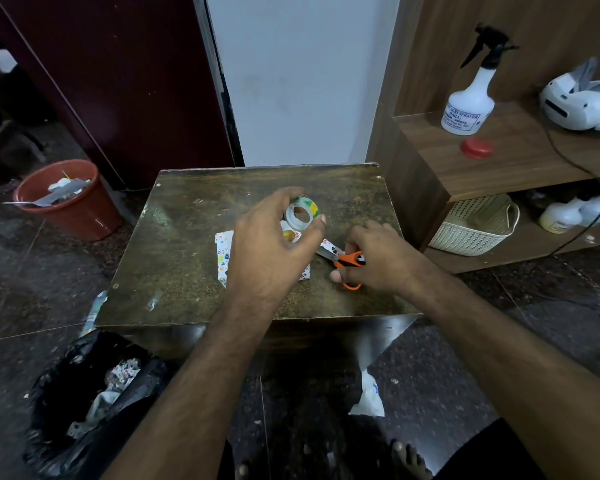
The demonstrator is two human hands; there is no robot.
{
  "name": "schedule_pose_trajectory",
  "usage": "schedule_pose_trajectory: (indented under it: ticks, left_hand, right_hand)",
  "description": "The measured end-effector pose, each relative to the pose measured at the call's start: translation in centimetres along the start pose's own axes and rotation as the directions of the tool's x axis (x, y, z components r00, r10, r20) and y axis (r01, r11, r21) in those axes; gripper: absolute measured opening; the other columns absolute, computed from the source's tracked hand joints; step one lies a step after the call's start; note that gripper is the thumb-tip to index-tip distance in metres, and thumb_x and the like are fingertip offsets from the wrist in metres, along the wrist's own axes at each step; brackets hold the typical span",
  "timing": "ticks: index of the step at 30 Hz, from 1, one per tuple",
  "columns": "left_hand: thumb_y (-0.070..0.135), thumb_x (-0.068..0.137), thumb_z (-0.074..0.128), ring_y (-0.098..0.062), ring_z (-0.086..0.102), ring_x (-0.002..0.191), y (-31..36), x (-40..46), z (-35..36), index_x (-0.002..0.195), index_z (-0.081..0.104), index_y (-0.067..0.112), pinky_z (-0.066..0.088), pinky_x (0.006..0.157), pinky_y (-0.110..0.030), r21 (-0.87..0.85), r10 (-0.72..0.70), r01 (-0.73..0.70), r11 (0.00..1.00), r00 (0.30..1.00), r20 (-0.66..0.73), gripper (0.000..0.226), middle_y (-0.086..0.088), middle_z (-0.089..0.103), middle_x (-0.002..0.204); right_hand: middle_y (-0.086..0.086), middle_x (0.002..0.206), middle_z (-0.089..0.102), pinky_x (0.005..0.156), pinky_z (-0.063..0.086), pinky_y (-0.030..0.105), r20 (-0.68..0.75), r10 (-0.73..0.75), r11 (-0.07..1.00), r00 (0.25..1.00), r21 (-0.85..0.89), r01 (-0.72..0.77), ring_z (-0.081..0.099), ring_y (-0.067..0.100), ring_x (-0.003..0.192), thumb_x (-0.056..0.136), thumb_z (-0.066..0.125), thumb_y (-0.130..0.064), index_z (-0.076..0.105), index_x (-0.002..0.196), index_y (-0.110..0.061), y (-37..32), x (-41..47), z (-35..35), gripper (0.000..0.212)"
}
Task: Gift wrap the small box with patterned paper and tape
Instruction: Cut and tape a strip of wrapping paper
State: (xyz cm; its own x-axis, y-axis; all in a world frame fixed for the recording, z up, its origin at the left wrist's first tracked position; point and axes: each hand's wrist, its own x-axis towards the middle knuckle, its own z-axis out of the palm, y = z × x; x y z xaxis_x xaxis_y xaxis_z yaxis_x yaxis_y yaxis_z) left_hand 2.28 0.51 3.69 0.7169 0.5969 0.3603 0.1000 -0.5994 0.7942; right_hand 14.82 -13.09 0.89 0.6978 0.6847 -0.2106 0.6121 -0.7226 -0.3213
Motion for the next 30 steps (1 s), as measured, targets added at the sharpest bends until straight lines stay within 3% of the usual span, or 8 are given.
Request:
schedule_pose_trajectory:
  ticks: [4, 10, 14, 17, 20, 23, 27, 30]
  left_hand:
    - [0.035, 0.088, 0.078, -0.004, 0.069, 0.100, 0.0, 0.1, 0.0, 0.122, 0.070, 0.022, 0.054, 0.090, -0.021, -0.001, 0.004, -0.004, 1.000, 1.000, -0.003, 0.037, 0.012, 0.075, 0.104]
    - [0.033, 0.088, 0.079, -0.004, 0.068, 0.098, 0.0, 0.1, -0.1, 0.122, 0.070, 0.021, 0.053, 0.088, -0.021, 0.004, 0.014, -0.014, 1.000, 1.000, 0.006, 0.037, 0.011, 0.074, 0.103]
    - [0.034, 0.088, 0.078, -0.006, 0.067, 0.101, -0.1, -0.1, -0.3, 0.124, 0.070, 0.022, 0.053, 0.088, -0.024, 0.021, 0.012, -0.012, 1.000, 0.999, 0.031, 0.039, 0.011, 0.074, 0.106]
    - [0.029, 0.087, 0.079, -0.010, 0.067, 0.104, -0.2, -0.3, -0.4, 0.127, 0.069, 0.020, 0.054, 0.092, -0.033, 0.041, 0.037, -0.040, 0.998, 0.996, 0.086, 0.042, 0.009, 0.074, 0.110]
    - [0.025, 0.087, 0.078, -0.013, 0.065, 0.107, -0.2, -0.6, -0.6, 0.128, 0.068, 0.019, 0.053, 0.094, -0.039, 0.078, 0.076, -0.087, 0.993, 0.988, 0.133, 0.042, 0.007, 0.072, 0.113]
    - [0.026, 0.086, 0.073, -0.014, 0.065, 0.105, -0.1, -1.0, -1.1, 0.126, 0.068, 0.022, 0.054, 0.090, -0.042, 0.065, 0.122, -0.135, 0.989, 0.978, 0.171, 0.040, 0.006, 0.072, 0.111]
    - [0.031, 0.082, 0.060, -0.017, 0.066, 0.104, 0.0, -1.5, -1.4, 0.136, 0.063, 0.021, 0.053, 0.091, -0.041, 0.089, 0.169, -0.199, 0.976, 0.949, 0.266, 0.055, 0.003, 0.071, 0.112]
    - [0.032, 0.084, 0.056, -0.023, 0.062, 0.113, 0.3, -1.9, -1.5, 0.148, 0.053, 0.015, 0.051, 0.096, -0.042, 0.130, 0.194, -0.252, 0.959, 0.918, 0.346, 0.067, -0.003, 0.068, 0.118]
  right_hand:
    - [-0.001, 0.115, 0.050, 0.090, 0.043, 0.035, -0.035, -0.002, 1.000, 0.999, 0.006, 0.002, 0.044, 0.023, 0.115, 0.082, 0.080, -0.052, 0.063, 0.111, -0.022, 0.3, 0.3, 0.3, 0.045]
    - [0.004, 0.120, 0.056, 0.097, 0.047, 0.043, -0.079, 0.006, 1.000, 0.997, 0.024, -0.004, 0.051, 0.026, 0.117, 0.083, 0.079, -0.052, 0.061, 0.116, -0.020, 0.7, 0.5, 0.1, 0.049]
    - [0.000, 0.111, 0.057, 0.094, 0.050, 0.047, -0.226, -0.034, 0.993, 0.974, 0.101, 0.059, 0.056, 0.024, 0.110, 0.087, 0.073, -0.055, 0.062, 0.111, -0.021, 0.8, 0.6, 0.0, 0.043]
    - [-0.005, 0.100, 0.058, 0.086, 0.054, 0.044, -0.373, -0.087, 0.960, 0.924, 0.216, 0.178, 0.061, 0.017, 0.095, 0.096, 0.067, -0.045, 0.066, 0.106, -0.020, 0.1, 0.1, -0.3, 0.027]
    - [-0.009, 0.089, 0.061, 0.077, 0.051, 0.038, -0.507, -0.082, 0.885, 0.858, 0.360, 0.297, 0.059, 0.007, 0.084, 0.106, 0.054, -0.039, 0.068, 0.100, -0.018, -1.3, -0.9, -0.7, 0.026]
    - [-0.009, 0.091, 0.074, 0.084, 0.056, 0.039, -0.484, 0.008, 0.727, 0.875, 0.604, 0.327, 0.070, 0.006, 0.091, 0.106, 0.051, -0.046, 0.073, 0.099, -0.024, -3.3, -2.4, -0.9, 0.032]
    - [-0.004, 0.092, 0.076, 0.083, 0.057, 0.036, -0.428, 0.040, 0.561, 0.903, 0.758, 0.334, 0.072, 0.012, 0.091, 0.103, 0.063, -0.032, 0.074, 0.102, -0.017, -5.0, -4.3, 0.3, 0.019]
    - [-0.002, 0.096, 0.077, 0.084, 0.057, 0.039, -0.434, 0.040, 0.512, 0.900, 0.782, 0.355, 0.073, 0.017, 0.093, 0.096, 0.073, -0.025, 0.074, 0.103, -0.018, -4.5, -4.8, 1.0, 0.009]
